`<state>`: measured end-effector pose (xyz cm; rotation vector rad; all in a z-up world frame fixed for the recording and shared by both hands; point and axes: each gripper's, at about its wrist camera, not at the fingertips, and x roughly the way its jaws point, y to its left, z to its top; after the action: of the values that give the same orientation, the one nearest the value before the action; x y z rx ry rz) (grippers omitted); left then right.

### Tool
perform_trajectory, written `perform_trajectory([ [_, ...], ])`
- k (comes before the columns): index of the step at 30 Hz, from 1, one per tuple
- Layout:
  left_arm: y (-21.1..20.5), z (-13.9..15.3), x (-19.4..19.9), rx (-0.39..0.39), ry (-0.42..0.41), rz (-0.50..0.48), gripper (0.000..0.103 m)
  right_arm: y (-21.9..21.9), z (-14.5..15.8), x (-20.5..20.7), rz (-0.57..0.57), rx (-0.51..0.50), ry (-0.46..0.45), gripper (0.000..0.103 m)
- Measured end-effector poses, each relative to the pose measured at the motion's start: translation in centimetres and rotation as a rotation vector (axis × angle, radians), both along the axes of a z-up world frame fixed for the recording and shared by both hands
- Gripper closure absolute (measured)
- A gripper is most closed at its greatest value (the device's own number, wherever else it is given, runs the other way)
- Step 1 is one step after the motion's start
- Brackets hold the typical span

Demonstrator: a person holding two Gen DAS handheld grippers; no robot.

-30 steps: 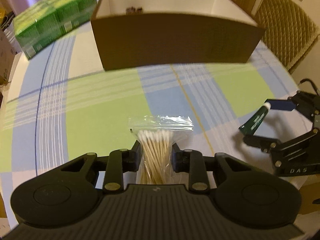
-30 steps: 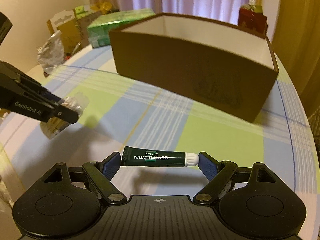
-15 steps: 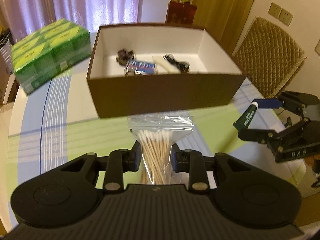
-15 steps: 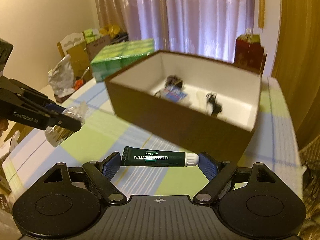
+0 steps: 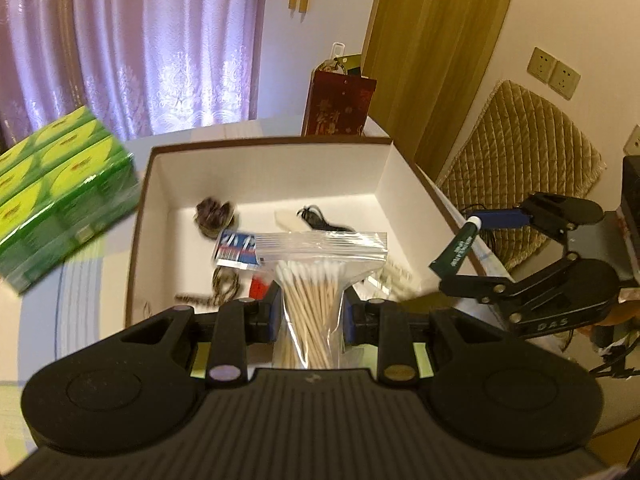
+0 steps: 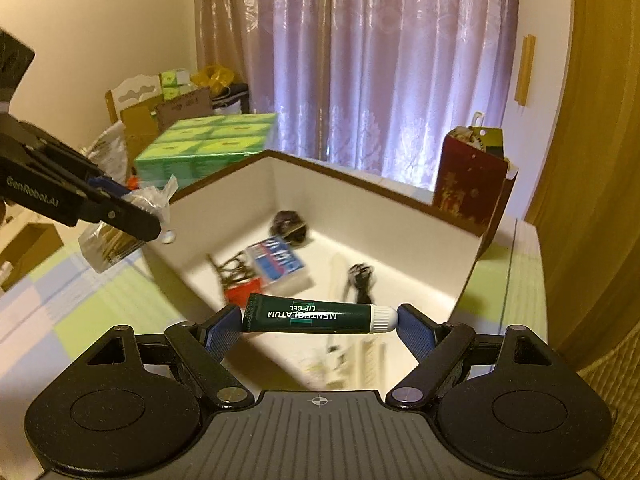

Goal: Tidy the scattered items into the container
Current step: 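Lift and carry the swab bag and lip gel over the box with both tools, then open both tools to drop the swab bag and lip gel into the box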

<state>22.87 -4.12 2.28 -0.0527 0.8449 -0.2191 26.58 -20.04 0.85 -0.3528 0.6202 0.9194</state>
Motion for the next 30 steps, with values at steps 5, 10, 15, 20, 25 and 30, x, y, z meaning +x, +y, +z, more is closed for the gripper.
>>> perform_trajectory([
  [5,-1.2,-1.4,5.0,-0.024,0.046,0.013,0.078,1.1,-1.3,3.9,0.036,-0.060,-0.015,0.017],
  [10,-2.1,-4.7,9.0,-0.019,0.137,0.036,0.078,2.0,-2.8,6.4,0.099,-0.114,-0.009,0.017],
  [15,-2.2,-7.1,10.9,-0.015,0.190,0.060,0.078,2.9,-4.1,8.1,0.168,-0.163,-0.006,0.017],
  [20,-2.7,-8.3,12.5,-0.013,0.214,0.070,0.078,3.6,-5.2,10.2,0.202,-0.206,-0.004,0.017],
  [25,-3.0,-9.4,13.9,-0.017,0.220,0.090,0.075,3.6,-5.5,11.6,0.198,-0.198,0.005,0.017],
  [30,-3.0,-10.0,14.3,0.023,0.225,0.093,0.066,3.5,-5.7,11.8,0.194,-0.190,0.018,0.017],
])
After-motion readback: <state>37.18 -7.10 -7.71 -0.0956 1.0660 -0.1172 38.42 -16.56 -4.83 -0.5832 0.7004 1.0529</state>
